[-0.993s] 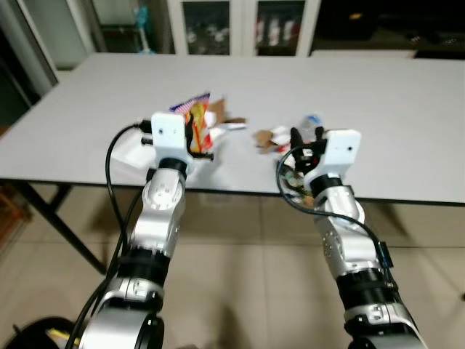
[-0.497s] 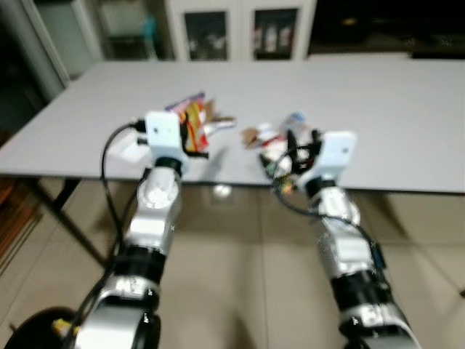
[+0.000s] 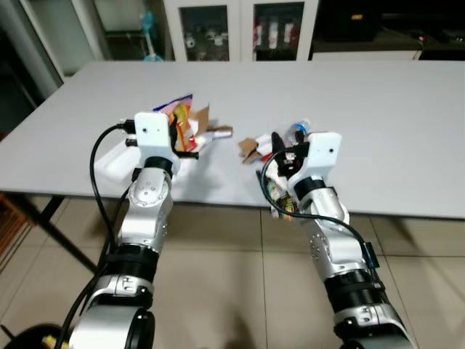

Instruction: Picking trash to rubbish bin

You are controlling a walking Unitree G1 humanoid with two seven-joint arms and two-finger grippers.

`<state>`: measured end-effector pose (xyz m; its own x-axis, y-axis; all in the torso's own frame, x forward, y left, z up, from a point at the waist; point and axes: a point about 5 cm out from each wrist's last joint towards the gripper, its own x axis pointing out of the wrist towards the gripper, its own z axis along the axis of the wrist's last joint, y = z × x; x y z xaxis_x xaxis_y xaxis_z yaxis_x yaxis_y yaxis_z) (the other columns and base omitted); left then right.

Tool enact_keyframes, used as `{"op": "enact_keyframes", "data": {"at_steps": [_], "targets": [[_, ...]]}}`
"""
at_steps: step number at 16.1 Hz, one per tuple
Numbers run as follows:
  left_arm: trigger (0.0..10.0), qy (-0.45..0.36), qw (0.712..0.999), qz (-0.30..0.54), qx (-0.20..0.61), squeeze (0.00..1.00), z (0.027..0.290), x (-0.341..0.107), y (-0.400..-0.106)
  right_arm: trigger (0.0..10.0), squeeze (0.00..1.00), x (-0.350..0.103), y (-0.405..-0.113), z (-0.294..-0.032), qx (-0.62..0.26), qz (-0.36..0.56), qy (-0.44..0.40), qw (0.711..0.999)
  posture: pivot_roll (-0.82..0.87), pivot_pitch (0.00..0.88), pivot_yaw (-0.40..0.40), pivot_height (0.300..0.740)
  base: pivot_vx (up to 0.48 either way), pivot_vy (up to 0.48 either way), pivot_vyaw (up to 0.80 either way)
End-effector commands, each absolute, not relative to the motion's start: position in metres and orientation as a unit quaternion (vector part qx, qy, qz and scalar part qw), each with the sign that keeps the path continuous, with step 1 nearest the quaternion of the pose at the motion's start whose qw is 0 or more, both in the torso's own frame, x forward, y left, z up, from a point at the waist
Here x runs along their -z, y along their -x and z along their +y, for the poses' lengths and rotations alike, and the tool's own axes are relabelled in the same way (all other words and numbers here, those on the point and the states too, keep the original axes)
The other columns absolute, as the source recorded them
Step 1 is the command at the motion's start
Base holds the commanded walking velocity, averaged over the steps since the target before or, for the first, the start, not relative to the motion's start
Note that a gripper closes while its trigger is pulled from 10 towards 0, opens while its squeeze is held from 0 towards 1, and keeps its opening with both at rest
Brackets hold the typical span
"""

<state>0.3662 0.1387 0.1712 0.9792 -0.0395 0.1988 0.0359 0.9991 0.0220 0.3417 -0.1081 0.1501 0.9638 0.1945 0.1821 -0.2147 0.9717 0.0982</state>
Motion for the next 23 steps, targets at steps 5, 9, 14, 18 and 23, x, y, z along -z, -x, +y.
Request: {"op": "enact_keyframes", "data": {"at_steps": [5, 9, 14, 18, 23], "targets": [[10.0, 0.010, 0.992, -0.118, 0.046, 0.00, 0.125, -0.178, -0.365, 10.0, 0.00, -0.152, -0.343, -0.115, -0.099, -0.082, -0.053, 0.990, -0.02, 0.002, 0.057, 0.740, 0.192, 0.000, 0.00], [10.0, 0.008, 0.992, -0.117, 0.047, 0.00, 0.125, -0.177, -0.365, 10.0, 0.00, -0.147, -0.344, -0.114, -0.105, -0.063, -0.030, 0.992, -0.02, 0.005, 0.058, 0.740, 0.000, 0.000, 0.00], [10.0, 0.003, 0.993, -0.106, 0.049, 0.00, 0.125, -0.173, -0.365, 10.0, 1.00, -0.131, -0.342, -0.109, -0.138, -0.008, -0.018, 0.990, -0.02, 0.013, 0.058, 0.740, 0.000, 0.000, 0.00], [10.0, 0.001, 0.993, -0.104, 0.054, 0.00, 0.124, -0.173, -0.365, 10.0, 1.00, -0.125, -0.337, -0.103, -0.190, 0.020, 0.011, 0.981, -0.02, 0.016, 0.065, 0.740, 0.000, 0.000, 0.00], [10.0, 0.000, 0.993, -0.101, 0.065, 0.00, 0.121, -0.172, -0.364, 10.0, 0.00, -0.117, -0.330, -0.099, -0.235, 0.062, 0.051, 0.969, -0.03, 0.019, 0.075, 0.740, 0.000, 0.000, 0.00]]}}
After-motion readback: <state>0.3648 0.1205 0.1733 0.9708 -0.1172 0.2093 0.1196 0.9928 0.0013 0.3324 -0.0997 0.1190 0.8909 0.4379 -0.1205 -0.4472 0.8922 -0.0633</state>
